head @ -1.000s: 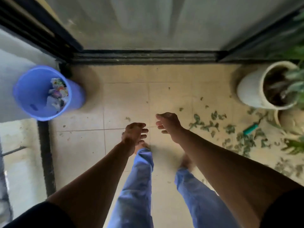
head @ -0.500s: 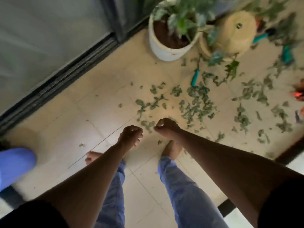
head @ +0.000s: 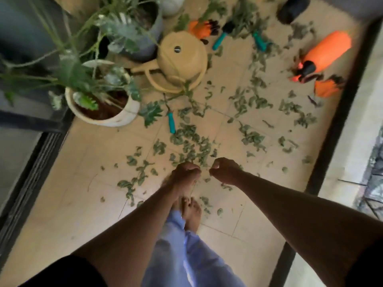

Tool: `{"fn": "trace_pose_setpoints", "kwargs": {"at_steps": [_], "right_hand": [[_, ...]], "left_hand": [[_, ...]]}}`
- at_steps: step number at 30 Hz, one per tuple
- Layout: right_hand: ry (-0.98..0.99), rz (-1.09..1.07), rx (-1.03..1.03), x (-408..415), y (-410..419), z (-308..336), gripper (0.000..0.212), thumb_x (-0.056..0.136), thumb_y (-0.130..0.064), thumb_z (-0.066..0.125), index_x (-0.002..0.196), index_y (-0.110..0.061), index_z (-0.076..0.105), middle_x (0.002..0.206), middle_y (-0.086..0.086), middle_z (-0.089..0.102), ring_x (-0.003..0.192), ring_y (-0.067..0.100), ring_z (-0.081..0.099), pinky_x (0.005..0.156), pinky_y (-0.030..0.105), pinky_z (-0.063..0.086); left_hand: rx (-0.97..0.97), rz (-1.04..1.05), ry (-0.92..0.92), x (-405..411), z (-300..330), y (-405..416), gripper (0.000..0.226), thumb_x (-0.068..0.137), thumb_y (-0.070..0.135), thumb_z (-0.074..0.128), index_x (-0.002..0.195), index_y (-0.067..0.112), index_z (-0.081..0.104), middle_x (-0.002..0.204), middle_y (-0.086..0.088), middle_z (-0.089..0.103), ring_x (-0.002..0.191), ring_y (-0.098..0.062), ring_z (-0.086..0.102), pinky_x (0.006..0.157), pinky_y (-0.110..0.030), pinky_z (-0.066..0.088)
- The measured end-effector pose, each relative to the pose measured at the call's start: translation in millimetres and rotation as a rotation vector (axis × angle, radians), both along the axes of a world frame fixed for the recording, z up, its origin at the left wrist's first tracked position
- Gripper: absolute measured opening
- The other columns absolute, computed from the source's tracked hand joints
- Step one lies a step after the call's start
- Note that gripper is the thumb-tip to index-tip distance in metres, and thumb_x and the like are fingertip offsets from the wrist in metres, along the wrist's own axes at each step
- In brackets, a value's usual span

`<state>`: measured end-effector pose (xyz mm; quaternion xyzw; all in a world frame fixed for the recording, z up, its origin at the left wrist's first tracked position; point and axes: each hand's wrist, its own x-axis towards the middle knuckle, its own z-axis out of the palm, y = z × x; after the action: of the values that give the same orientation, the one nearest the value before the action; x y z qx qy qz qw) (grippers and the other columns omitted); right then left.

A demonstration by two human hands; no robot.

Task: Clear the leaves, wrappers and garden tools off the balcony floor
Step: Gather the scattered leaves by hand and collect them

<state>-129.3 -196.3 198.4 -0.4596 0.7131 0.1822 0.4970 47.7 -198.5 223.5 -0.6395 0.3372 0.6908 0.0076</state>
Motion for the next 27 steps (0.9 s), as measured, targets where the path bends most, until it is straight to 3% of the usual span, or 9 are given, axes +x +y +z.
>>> {"fn": "trace_pose_setpoints", "kwargs": {"at_steps": [2, 4, 5, 9, 14, 16, 19, 23, 27], "right_hand": [[-0.005, -0.018, -0.001, -20, -12, -3, 0.032, 0.093, -0.036, 0.057, 0.121, -0.022, 0.065, 0.128, 0.008, 0.065, 0.112, 0.029, 0.063, 0.088, 0.034, 0.054], [-0.001, -0.019, -0.005, -37, -26, -8, 0.032, 0.093, -0.037, 0.056, 0.120, -0.023, 0.064, 0.124, 0.006, 0.066, 0.110, 0.028, 0.063, 0.080, 0.030, 0.050], [0.000, -0.022, -0.010, -45, -34, -11, 0.031, 0.093, -0.037, 0.056, 0.119, -0.023, 0.064, 0.123, 0.006, 0.066, 0.110, 0.028, 0.062, 0.079, 0.030, 0.046], [-0.018, -0.066, -0.011, -69, -64, -24, 0.023, 0.093, -0.035, 0.056, 0.111, -0.024, 0.065, 0.118, 0.006, 0.069, 0.106, 0.027, 0.063, 0.075, 0.029, 0.042], [-0.043, -0.083, 0.056, -92, -103, -34, 0.031, 0.096, -0.036, 0.055, 0.120, -0.019, 0.066, 0.130, 0.007, 0.066, 0.119, 0.029, 0.061, 0.091, 0.031, 0.047], [-0.057, -0.094, 0.093, -99, -121, -36, 0.031, 0.096, -0.038, 0.056, 0.119, -0.019, 0.066, 0.130, 0.008, 0.065, 0.118, 0.029, 0.061, 0.089, 0.030, 0.046], [-0.087, -0.132, 0.093, -113, -155, -42, 0.028, 0.095, -0.038, 0.057, 0.116, -0.021, 0.067, 0.125, 0.007, 0.068, 0.113, 0.028, 0.063, 0.088, 0.030, 0.050], [-0.070, -0.173, 0.023, -136, -201, -54, 0.020, 0.093, -0.036, 0.060, 0.106, -0.023, 0.070, 0.124, 0.008, 0.068, 0.115, 0.029, 0.063, 0.084, 0.028, 0.048], [-0.046, -0.164, 0.001, -165, -233, -71, 0.025, 0.089, -0.032, 0.060, 0.111, -0.023, 0.069, 0.126, 0.006, 0.067, 0.117, 0.031, 0.062, 0.096, 0.035, 0.053]], "left_hand": [[-0.008, -0.098, -0.012, -17, -7, -15, 0.019, 0.093, 0.021, 0.059, 0.102, 0.007, 0.069, 0.102, -0.026, 0.069, 0.089, -0.024, 0.060, 0.080, -0.036, 0.051], [0.014, -0.188, -0.037, -30, -9, -31, 0.041, 0.089, 0.027, 0.055, 0.123, 0.007, 0.067, 0.120, -0.025, 0.068, 0.099, -0.029, 0.065, 0.091, -0.044, 0.054], [0.032, -0.213, -0.055, -36, -10, -40, 0.046, 0.086, 0.030, 0.055, 0.126, 0.010, 0.066, 0.121, -0.023, 0.069, 0.097, -0.029, 0.065, 0.087, -0.042, 0.055], [0.082, -0.302, -0.108, -56, -29, -70, 0.017, 0.094, 0.019, 0.054, 0.100, 0.015, 0.070, 0.107, -0.023, 0.072, 0.081, -0.025, 0.062, 0.068, -0.033, 0.045], [0.130, -0.275, -0.111, -79, -46, -121, 0.013, 0.095, 0.018, 0.057, 0.095, 0.018, 0.070, 0.101, -0.016, 0.073, 0.086, -0.029, 0.068, 0.074, -0.034, 0.050], [0.120, -0.229, -0.102, -90, -43, -148, 0.011, 0.094, 0.020, 0.061, 0.100, 0.014, 0.069, 0.104, -0.017, 0.074, 0.092, -0.031, 0.070, 0.079, -0.037, 0.054], [0.148, -0.200, -0.091, -104, -47, -189, 0.048, 0.074, 0.035, 0.059, 0.113, 0.008, 0.066, 0.106, -0.024, 0.074, 0.100, -0.039, 0.072, 0.078, -0.040, 0.057], [0.149, -0.243, -0.069, -126, -66, -238, 0.015, 0.097, 0.021, 0.062, 0.108, 0.013, 0.069, 0.102, -0.018, 0.073, 0.088, -0.030, 0.067, 0.059, -0.022, 0.043], [0.192, -0.149, -0.058, -161, -88, -268, 0.007, 0.102, 0.022, 0.058, 0.102, 0.020, 0.065, 0.096, -0.008, 0.070, 0.082, -0.023, 0.060, 0.065, -0.024, 0.039]]}}
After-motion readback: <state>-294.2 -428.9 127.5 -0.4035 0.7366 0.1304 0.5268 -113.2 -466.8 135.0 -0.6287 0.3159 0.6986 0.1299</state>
